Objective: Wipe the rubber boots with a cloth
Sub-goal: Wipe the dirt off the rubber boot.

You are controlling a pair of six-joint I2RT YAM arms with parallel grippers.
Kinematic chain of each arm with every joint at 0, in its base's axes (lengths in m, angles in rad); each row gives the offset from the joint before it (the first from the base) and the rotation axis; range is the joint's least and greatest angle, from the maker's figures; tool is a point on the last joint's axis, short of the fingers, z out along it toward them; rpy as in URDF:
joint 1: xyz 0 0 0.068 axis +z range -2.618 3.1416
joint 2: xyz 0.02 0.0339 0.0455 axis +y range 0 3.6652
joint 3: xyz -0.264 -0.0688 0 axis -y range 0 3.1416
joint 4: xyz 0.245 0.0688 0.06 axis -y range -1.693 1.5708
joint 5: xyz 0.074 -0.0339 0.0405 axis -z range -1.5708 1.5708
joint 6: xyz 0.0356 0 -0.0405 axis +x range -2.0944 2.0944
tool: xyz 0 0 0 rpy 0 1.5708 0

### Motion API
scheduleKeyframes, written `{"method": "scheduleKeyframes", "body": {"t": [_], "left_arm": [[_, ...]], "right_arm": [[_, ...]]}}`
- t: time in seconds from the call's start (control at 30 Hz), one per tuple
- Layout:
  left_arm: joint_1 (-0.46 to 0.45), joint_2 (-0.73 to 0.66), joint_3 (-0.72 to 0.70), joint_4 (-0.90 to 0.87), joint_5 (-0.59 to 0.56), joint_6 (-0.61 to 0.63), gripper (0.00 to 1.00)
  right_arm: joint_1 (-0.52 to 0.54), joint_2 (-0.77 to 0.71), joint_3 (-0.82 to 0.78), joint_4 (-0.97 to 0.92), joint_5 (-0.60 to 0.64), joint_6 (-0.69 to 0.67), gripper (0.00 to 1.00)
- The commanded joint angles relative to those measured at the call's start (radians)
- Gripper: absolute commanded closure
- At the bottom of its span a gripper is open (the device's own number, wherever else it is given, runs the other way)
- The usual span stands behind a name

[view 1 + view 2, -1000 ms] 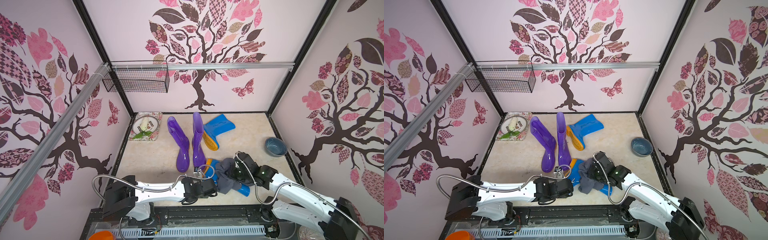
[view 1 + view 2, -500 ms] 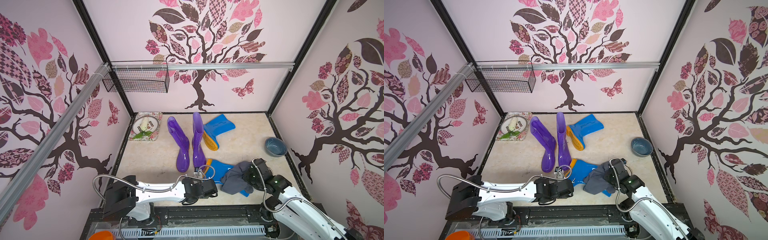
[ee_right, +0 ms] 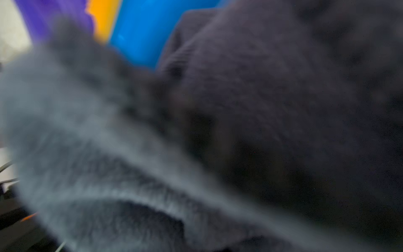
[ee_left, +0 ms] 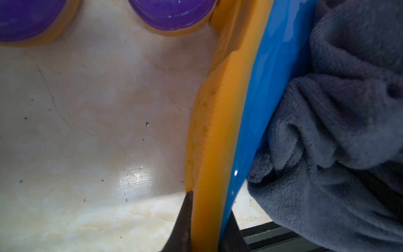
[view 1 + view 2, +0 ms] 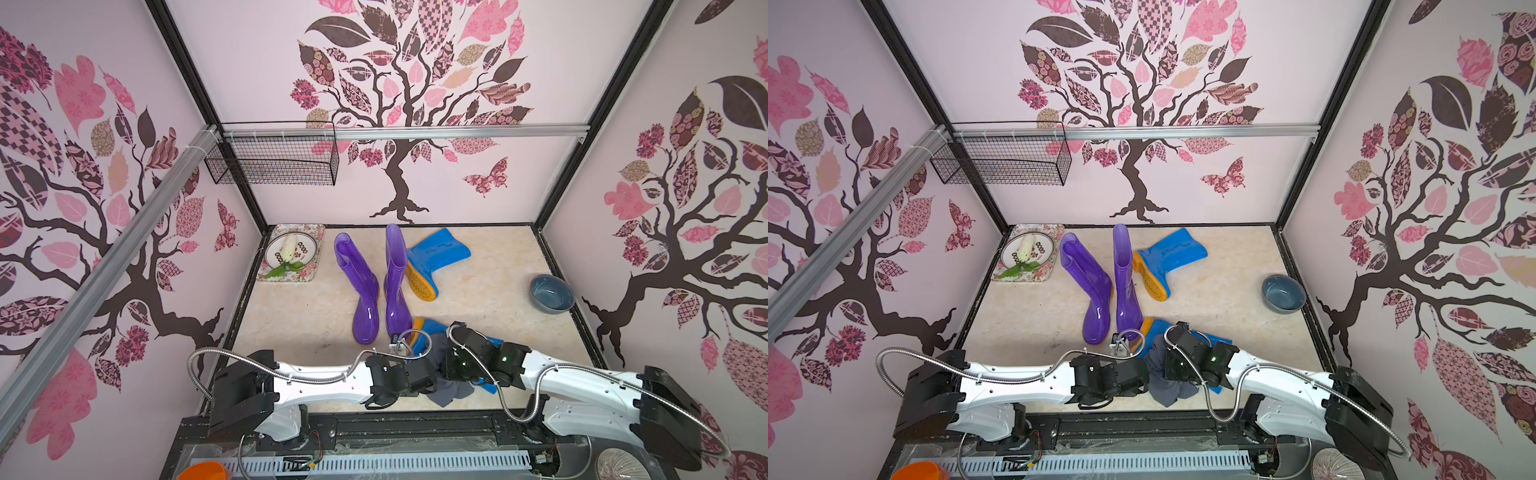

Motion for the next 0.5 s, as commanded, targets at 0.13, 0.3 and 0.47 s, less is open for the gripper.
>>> {"method": "scheduleKeyframes", "body": {"t": [0.13,0.3,0.47], "left_arm": [[0.003,0.000,-0.034,0.038,0.020,-0.022,1.00],[0.004,0.002,-0.032,0.042,0.022,-0.010,1.00],[0.002,0.020,-0.029,0.045,0.032,0.006,1.00]], "right_arm": [[-0.164,-0.332,-0.180,-0.302,0.213,0.169,1.00],[-0.178,-0.443,-0.145,-0.453,0.308,0.193,1.00],[-0.204,-0.296,0.002,-0.245,0.232,-0.014,1.00]]}}
